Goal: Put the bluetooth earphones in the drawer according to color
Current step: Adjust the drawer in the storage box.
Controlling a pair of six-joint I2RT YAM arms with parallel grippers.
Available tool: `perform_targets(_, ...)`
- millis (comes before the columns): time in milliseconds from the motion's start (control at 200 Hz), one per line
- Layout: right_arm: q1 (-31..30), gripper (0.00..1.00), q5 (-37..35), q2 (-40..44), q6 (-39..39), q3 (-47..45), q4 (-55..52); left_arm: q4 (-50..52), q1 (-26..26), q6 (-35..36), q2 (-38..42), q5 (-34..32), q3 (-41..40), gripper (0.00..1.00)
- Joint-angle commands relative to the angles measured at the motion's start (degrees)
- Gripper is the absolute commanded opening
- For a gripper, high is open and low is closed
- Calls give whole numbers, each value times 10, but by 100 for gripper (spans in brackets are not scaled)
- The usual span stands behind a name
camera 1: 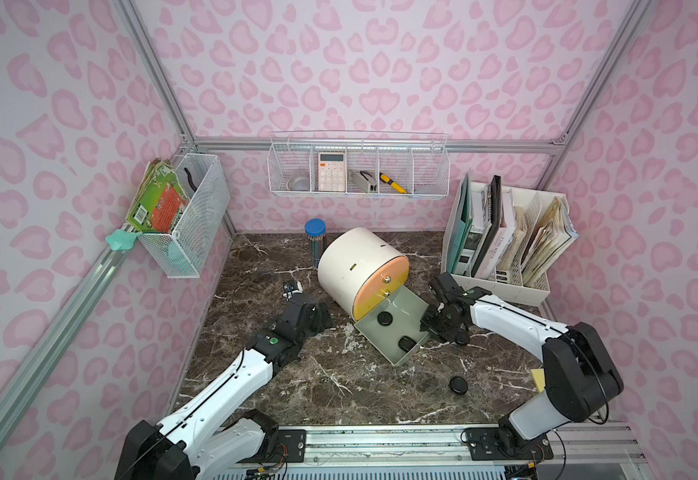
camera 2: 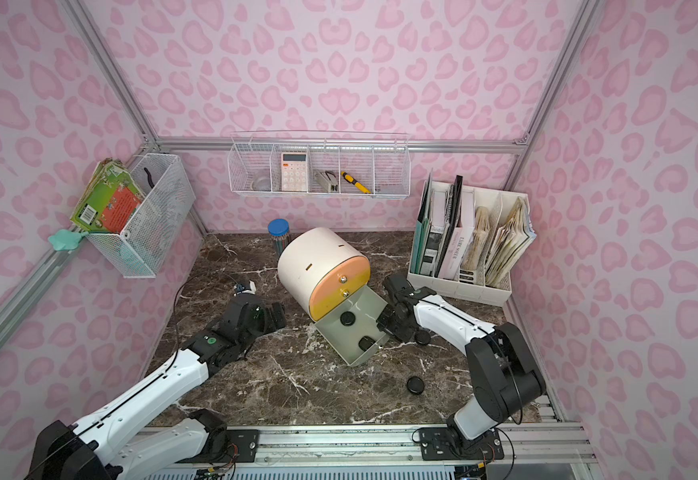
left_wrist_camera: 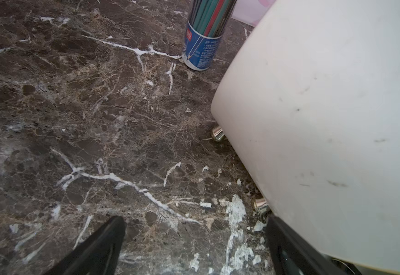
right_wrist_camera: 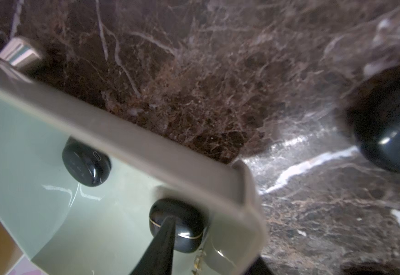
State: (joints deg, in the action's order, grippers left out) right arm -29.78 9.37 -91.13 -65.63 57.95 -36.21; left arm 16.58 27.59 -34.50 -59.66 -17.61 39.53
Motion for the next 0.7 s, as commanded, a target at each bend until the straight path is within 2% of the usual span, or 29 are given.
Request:
perform_targets(0,-5,23,-12,-16,-21,27,-28,-5,0,0,-1,0,4,97)
perform_targets(135,-9,0,-9,-26,-29,60,-60,-2,-1,2,-5,4,7,98)
perform_targets(465,12,0,7,-15,-54,78,-100,-2,0,2,-5,9,8,97)
perform_targets(695,31,0,28,-37,-58,83,-107,-1,0,1,-2,11,7,97)
